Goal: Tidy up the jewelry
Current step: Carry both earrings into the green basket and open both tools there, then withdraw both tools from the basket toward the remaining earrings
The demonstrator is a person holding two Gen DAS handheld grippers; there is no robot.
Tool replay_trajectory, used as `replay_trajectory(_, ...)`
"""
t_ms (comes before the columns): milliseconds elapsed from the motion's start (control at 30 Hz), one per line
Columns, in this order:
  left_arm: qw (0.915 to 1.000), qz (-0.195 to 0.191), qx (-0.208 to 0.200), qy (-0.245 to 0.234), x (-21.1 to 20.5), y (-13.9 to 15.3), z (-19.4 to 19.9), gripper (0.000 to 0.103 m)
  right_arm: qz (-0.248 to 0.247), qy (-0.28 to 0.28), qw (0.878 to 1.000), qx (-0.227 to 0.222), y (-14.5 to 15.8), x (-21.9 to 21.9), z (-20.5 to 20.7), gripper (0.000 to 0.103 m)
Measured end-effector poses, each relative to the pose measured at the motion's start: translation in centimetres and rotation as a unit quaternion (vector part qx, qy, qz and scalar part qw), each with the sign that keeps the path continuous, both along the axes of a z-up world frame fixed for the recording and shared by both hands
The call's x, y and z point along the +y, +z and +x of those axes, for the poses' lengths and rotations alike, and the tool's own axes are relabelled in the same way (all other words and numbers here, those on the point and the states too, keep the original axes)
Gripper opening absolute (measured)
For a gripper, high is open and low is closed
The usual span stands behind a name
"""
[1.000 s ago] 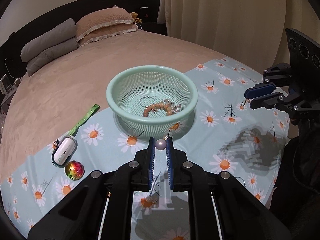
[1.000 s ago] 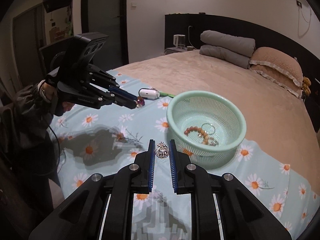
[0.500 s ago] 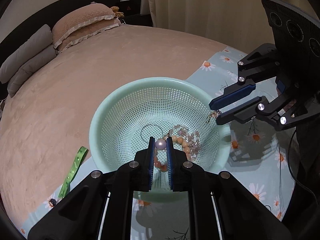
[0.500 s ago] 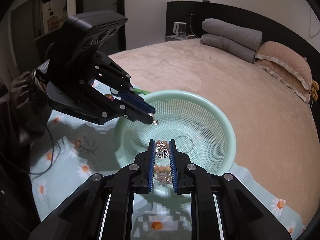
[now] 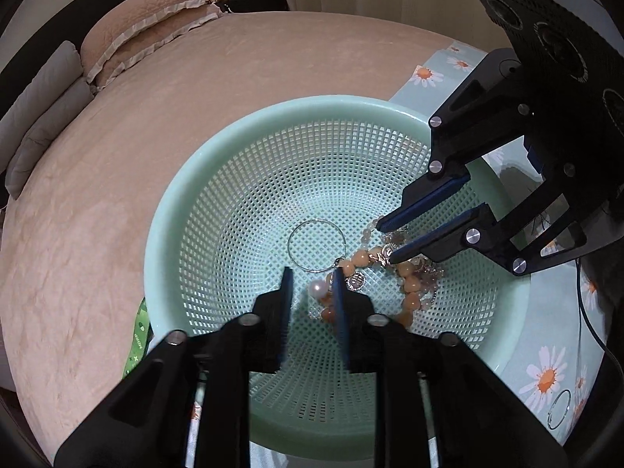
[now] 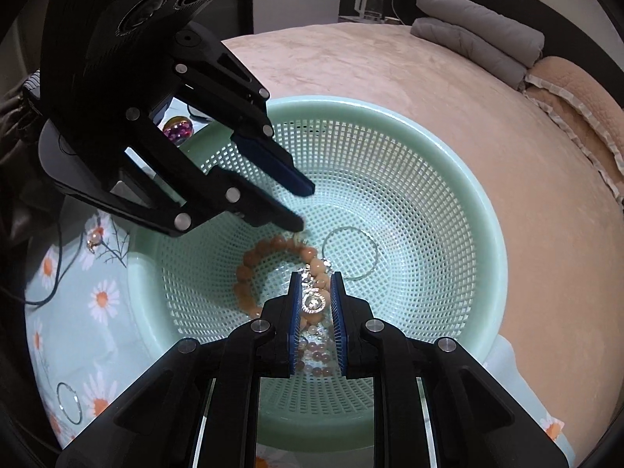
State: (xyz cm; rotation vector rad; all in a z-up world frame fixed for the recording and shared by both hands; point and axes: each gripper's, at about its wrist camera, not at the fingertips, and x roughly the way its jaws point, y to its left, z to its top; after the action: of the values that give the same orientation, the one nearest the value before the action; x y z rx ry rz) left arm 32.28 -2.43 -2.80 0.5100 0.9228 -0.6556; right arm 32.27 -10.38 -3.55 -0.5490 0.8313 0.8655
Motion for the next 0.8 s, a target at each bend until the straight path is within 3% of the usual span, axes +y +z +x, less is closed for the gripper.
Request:
replay_trajectory(67, 1.0, -0.006, -0.005, 0.005, 0.5, 0.5, -0.4, 0.046, 0.002, -0.001, 1.0, 0.002, 0.3, -0.2, -0.2, 0.028)
replay_trajectory(133, 0.9997, -0.011, -0.018, 0.014, 1.1, 1.2, -1.0, 0.064, -0.001, -0.006, 1.0, -0.018, 0.8, -0.5, -0.7, 0.047)
replay_trajectory(333, 0.9972, -0.017, -0.052, 0.051, 3.1, 4.1, -2.7, 0.089, 0.009, -0.037, 0.998, -0.042, 3.1, -1.6, -1.8, 0.067)
replay_trajectory(433, 0.9946, -0.018, -0.07, 0.074, 4.1, 6.0, -4.2, 0.097, 0.009, -0.053, 0.997, -0.054, 4.7, -2.0, -3.0, 0.086)
replay_trajectory(633, 0.9877, -0.016, -0.095, 0.124, 5.4, 8.6, -7.5, 0.097, 0.01, -0.062, 0.994, -0.084, 7.9, -2.3, -7.1, 0.088)
replay_trajectory(800, 0.9833, -0.037, -0.076, 0.161, 6.2, 8.1, -11.0, 0.097, 0.004, -0.085, 0.991, -0.101, 8.7, -2.3, -11.0, 0.09)
